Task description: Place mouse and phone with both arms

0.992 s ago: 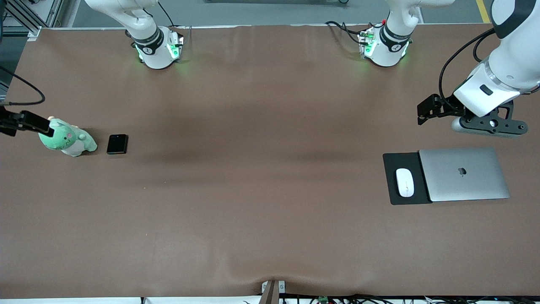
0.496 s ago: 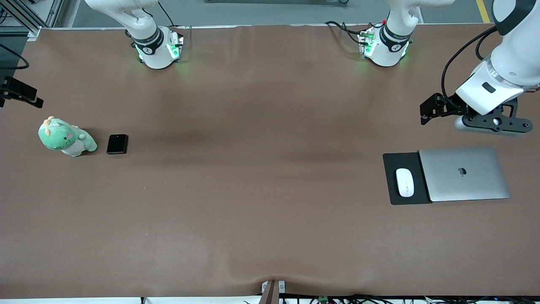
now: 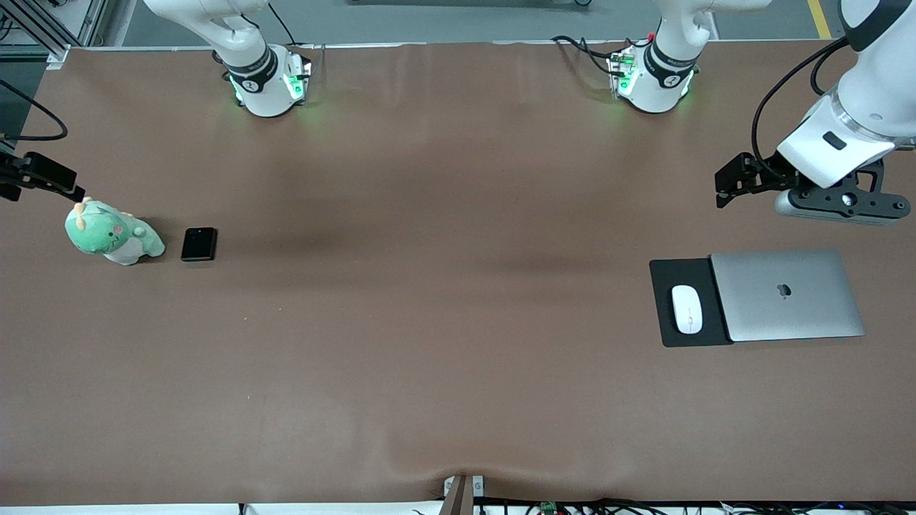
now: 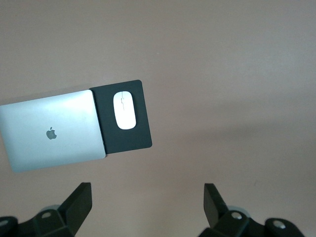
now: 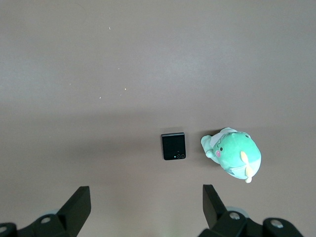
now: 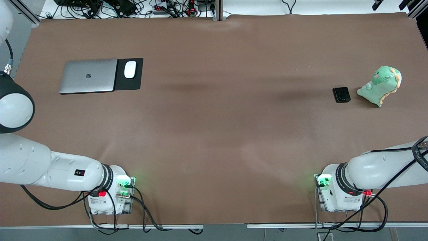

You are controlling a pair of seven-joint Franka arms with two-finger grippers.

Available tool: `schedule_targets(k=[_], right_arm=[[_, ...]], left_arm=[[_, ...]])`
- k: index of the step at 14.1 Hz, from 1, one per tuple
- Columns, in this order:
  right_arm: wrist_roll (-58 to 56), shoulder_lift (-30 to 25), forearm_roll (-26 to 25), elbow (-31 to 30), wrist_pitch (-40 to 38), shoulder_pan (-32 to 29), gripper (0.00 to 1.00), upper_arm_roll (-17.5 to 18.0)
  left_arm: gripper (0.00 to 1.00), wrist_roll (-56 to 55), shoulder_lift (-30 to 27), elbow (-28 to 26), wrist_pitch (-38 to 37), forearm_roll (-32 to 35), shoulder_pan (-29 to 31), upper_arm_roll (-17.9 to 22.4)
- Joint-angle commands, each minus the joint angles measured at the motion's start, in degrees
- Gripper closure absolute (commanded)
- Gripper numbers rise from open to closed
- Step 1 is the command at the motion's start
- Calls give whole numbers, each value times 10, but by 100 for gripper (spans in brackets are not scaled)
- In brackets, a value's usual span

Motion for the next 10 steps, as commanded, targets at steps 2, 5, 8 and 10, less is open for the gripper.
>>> schedule_targets(k=[2, 5, 8, 10], right_arm=[[-3, -34, -13, -36, 14, 2, 0, 3], [-3, -31, -13, -36, 20, 4, 0, 3], [-3, -30, -13, -36, 20, 4, 0, 3], [-3, -31, -11, -36, 20, 4, 0, 3]], left_arm=[[0, 1, -1, 6, -10, 4, 2, 0], [0, 1, 0, 6, -10, 4, 1, 0], [0, 1, 0, 6, -10, 5, 2, 0], [0, 1, 0, 6, -10, 4, 1, 0]])
